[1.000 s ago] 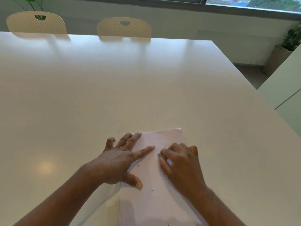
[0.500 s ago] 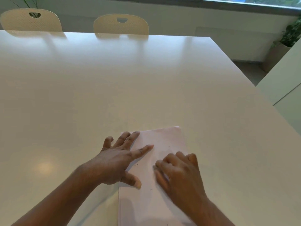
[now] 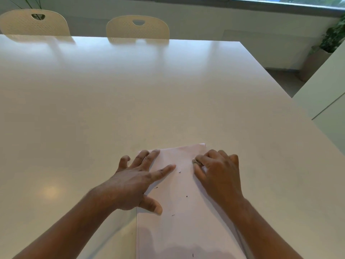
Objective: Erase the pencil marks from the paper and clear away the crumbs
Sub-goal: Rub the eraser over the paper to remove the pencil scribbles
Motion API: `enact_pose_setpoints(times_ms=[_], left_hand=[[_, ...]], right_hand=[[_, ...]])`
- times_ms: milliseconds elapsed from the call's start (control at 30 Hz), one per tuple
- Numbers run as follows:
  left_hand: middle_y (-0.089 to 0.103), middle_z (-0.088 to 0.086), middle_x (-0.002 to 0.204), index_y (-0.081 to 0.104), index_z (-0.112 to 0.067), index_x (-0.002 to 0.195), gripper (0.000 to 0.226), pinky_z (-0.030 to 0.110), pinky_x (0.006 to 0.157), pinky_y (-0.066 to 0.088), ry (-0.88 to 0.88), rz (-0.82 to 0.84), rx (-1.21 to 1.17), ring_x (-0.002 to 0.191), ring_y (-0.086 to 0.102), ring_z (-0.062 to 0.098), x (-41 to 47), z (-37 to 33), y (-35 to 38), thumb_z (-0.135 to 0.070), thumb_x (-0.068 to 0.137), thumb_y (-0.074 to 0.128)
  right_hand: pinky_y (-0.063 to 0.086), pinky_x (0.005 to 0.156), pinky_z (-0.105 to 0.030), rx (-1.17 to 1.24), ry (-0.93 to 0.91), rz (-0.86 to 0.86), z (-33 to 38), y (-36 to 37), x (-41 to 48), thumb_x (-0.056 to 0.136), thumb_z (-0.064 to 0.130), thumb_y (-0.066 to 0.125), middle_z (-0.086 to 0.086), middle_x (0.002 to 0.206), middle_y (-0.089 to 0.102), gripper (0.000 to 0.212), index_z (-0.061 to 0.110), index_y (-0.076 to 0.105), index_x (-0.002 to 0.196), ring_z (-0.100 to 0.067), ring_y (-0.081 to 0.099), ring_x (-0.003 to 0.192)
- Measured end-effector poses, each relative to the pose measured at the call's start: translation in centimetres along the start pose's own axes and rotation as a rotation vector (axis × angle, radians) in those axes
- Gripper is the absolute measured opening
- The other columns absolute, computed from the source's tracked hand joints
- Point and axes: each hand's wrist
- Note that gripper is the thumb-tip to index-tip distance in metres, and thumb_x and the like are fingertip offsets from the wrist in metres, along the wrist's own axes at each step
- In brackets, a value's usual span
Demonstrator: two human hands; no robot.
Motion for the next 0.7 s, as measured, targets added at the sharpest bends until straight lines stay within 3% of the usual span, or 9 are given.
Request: enact_pose_setpoints(times_ms=[133,333,567,700], left_hand=[[-0.045,-0.005,0.164,-0.025,-0.067,0.150,0.114,0.055,0.121,-0.010,-0.004,0.008,-0.002,0.154,-0.038,0.022,0.0,-0.1,0.0,-0.089,0.075,0.059],[-0.044,-0.004,0.165,-0.025,-0.068,0.149,0.114,0.056,0.122,-0.009,-0.006,0.005,-0.004,0.155,-0.037,0.023,-0.1,-0.1,-0.1,-0.089,0.076,0.060],[-0.046,-0.004,0.164,-0.027,-0.068,0.148,0.115,0.054,0.121,-0.008,0.000,-0.001,-0.001,0.154,-0.039,0.023,0.0,-0.1,0.1,-0.091,0.072,0.057],[-0.047,-0.005,0.163,-0.027,-0.068,0.148,0.117,0.054,0.121,-0.010,-0.005,0.017,-0.007,0.153,-0.039,0.023,0.0,-0.1,0.0,-0.093,0.069,0.056]], right_hand=[[0.030,0.071,-0.038,0.043,-0.155,0.038,2.0,0.0,-1.8,0.091,0.036,0.066,0.010,0.076,0.060,0.015,0.029,0.071,0.079,-0.016,0.056,0.074],[0.028,0.071,-0.037,-0.039,-0.026,0.020,0.4,-0.4,0.2,0.092,0.036,0.064,0.010,0.079,0.066,0.016,0.030,0.074,0.081,-0.020,0.058,0.073],[0.036,0.071,-0.040,0.141,-0.333,0.083,5.9,-1.2,-6.8,0.094,0.038,0.068,0.010,0.074,0.058,0.018,0.028,0.069,0.078,-0.017,0.054,0.074],[0.033,0.071,-0.039,0.010,-0.187,0.027,3.5,-1.6,-4.8,0.092,0.042,0.067,0.011,0.073,0.062,0.018,0.030,0.070,0.078,-0.019,0.058,0.074]])
Point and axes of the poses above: each hand's wrist, its own x-axis towards the middle knuckle, its own y-axis out of the palm, z = x × y
